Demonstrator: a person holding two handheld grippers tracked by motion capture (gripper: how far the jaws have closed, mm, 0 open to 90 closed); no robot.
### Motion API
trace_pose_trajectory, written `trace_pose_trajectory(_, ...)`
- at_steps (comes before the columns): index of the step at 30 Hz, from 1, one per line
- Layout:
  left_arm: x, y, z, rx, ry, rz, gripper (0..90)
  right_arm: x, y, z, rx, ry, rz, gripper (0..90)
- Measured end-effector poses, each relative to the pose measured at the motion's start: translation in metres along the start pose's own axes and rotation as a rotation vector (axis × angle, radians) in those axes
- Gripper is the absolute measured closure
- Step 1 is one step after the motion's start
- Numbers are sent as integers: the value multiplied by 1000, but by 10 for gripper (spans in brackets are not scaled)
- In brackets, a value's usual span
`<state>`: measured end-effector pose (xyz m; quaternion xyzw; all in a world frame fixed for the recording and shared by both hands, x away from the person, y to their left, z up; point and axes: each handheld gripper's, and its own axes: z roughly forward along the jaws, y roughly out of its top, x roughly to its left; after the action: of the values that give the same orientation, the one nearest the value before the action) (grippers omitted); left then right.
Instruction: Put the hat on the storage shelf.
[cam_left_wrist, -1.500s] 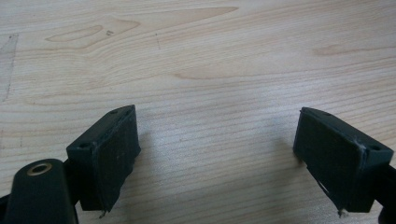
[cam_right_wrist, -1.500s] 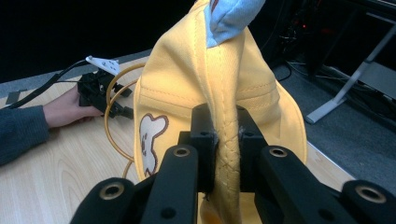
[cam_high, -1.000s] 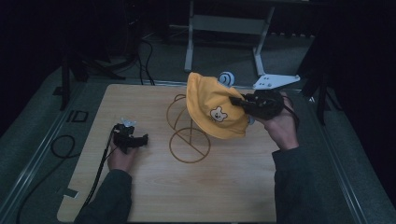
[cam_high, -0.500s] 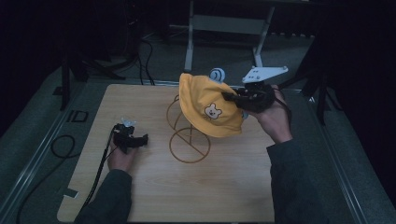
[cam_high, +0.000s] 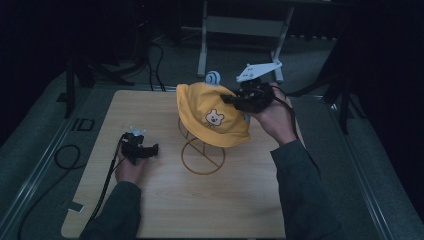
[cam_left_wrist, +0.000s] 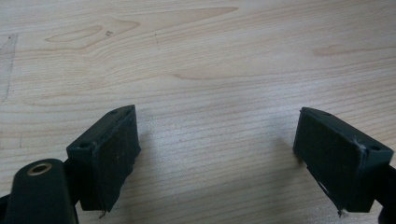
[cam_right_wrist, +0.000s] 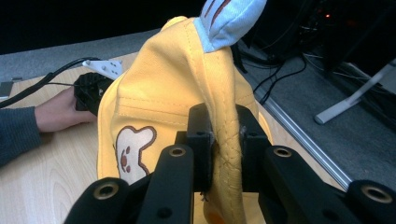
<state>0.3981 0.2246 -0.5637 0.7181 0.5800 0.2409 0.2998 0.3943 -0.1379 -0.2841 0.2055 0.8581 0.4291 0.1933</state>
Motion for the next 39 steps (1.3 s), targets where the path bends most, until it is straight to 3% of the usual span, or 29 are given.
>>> trace_pose_trajectory(13,0,0,0,0,0,-1,144,11,26,37,54,8,-28,780)
trace_pose_trajectory(15,0,0,0,0,-1,-1,144,17,33,46,81,0,-56,766)
trace_pose_trajectory(19,0,0,0,0,-1,-1,144,20,35,53,103,-13,-67,759)
trace_pose_trajectory(23,0,0,0,1,-1,-1,144,24,31,68,164,-4,-73,748)
trace_pose_trajectory(28,0,0,0,-1,-1,-2,144,27,30,72,169,10,-80,726)
trace_pose_trajectory(30,0,0,0,-1,-1,-2,144,27,30,70,165,6,-77,686)
trace_pose_trajectory(33,0,0,0,0,-1,-1,144,27,31,63,132,-1,-66,552)
trace_pose_trajectory(39,0,0,0,0,0,-1,144,26,33,52,89,-13,-42,423)
